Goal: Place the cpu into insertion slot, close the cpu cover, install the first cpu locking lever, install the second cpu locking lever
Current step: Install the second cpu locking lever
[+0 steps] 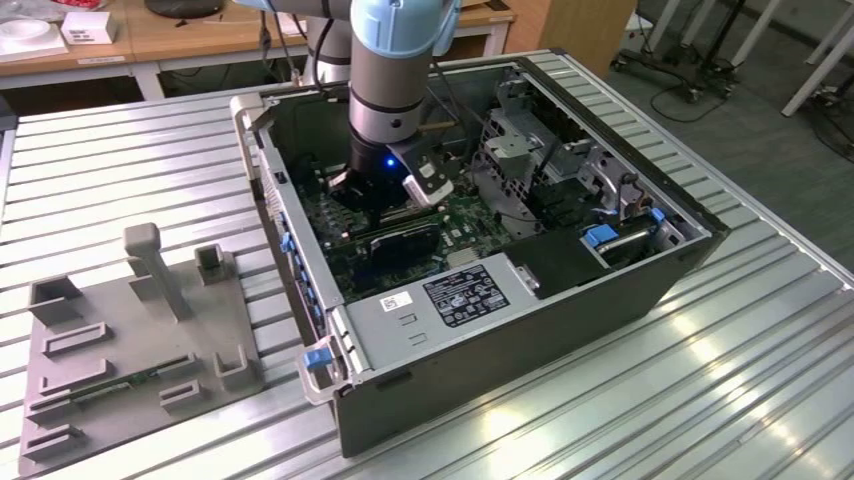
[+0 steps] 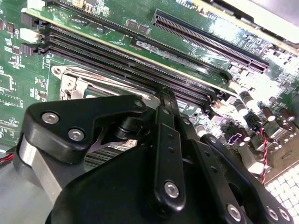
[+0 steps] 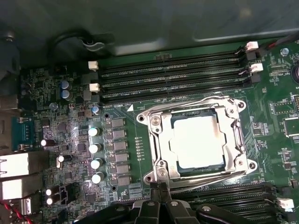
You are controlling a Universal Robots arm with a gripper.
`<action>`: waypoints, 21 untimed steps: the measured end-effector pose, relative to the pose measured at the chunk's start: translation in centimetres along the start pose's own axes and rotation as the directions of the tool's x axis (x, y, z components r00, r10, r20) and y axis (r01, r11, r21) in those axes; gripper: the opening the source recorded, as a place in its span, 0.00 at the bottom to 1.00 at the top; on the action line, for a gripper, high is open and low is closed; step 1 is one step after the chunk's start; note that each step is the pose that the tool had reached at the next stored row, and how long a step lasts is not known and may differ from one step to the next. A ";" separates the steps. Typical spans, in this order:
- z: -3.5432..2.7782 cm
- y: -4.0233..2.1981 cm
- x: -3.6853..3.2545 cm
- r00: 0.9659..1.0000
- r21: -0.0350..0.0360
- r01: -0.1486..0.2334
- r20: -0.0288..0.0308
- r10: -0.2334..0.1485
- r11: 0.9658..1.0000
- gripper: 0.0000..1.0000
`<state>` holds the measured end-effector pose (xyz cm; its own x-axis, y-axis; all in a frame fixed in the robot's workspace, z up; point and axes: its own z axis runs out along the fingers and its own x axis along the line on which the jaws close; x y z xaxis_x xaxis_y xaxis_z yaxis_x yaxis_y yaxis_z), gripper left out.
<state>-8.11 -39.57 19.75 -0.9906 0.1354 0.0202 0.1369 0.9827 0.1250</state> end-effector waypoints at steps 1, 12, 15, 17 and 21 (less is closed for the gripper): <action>0.00 0.02 0.00 1.000 0.000 0.000 0.000 0.000 1.000 0.11; -0.04 0.21 0.03 1.000 0.000 0.000 0.000 0.000 1.000 0.11; -0.10 0.26 0.04 1.000 0.000 -0.001 0.000 0.001 1.000 0.11; -0.16 0.27 0.04 1.000 0.000 -0.001 0.000 0.001 1.000 0.11; -0.19 0.26 0.04 1.000 -0.010 -0.001 -0.001 0.001 1.000 0.11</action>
<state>-8.12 -39.33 19.96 -0.9905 0.1359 0.0218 0.1376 0.9813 0.1349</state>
